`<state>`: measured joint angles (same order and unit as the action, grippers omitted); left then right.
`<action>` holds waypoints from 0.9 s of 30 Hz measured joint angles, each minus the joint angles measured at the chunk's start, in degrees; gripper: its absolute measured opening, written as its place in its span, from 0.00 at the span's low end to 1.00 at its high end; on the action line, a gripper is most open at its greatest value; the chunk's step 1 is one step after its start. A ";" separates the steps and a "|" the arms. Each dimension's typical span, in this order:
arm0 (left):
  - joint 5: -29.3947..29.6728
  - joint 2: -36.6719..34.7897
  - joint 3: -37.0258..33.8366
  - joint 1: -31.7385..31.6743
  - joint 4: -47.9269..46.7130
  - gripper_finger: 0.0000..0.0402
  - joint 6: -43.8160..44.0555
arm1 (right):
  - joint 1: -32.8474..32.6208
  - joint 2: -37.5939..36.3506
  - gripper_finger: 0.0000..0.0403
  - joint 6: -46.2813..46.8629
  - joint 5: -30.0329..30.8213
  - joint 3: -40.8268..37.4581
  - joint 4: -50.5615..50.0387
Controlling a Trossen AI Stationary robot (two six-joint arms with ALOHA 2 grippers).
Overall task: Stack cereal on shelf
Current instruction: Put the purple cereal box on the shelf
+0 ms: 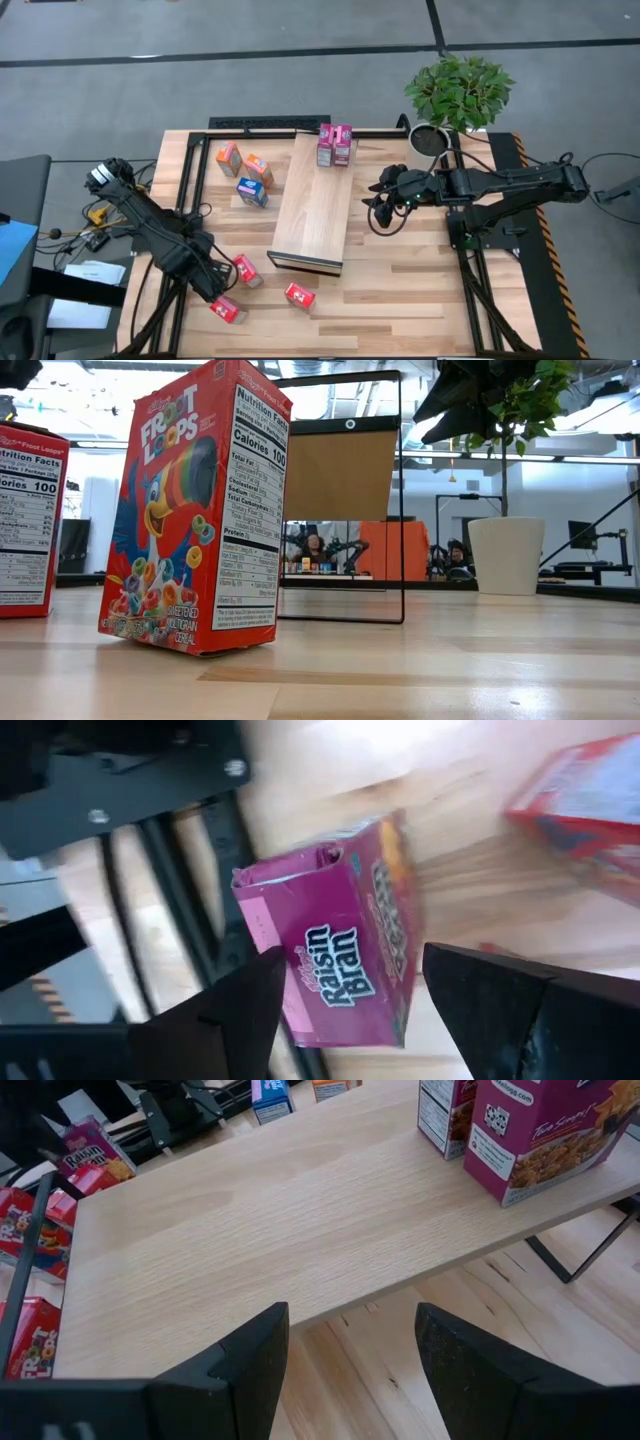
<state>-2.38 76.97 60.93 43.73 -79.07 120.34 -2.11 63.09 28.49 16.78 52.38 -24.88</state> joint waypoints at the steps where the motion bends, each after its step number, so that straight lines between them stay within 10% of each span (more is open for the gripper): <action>1: 0.14 0.00 0.00 0.04 0.13 0.57 0.31 | 0.00 0.00 0.61 0.00 0.01 0.00 -0.02; 27: -3.47 -0.13 1.24 -0.15 -1.42 0.57 -8.54 | 0.00 0.00 0.61 0.00 0.04 0.00 -0.37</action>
<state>-5.86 76.84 62.17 43.59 -80.49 111.81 -2.11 63.09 28.49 16.82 52.38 -25.26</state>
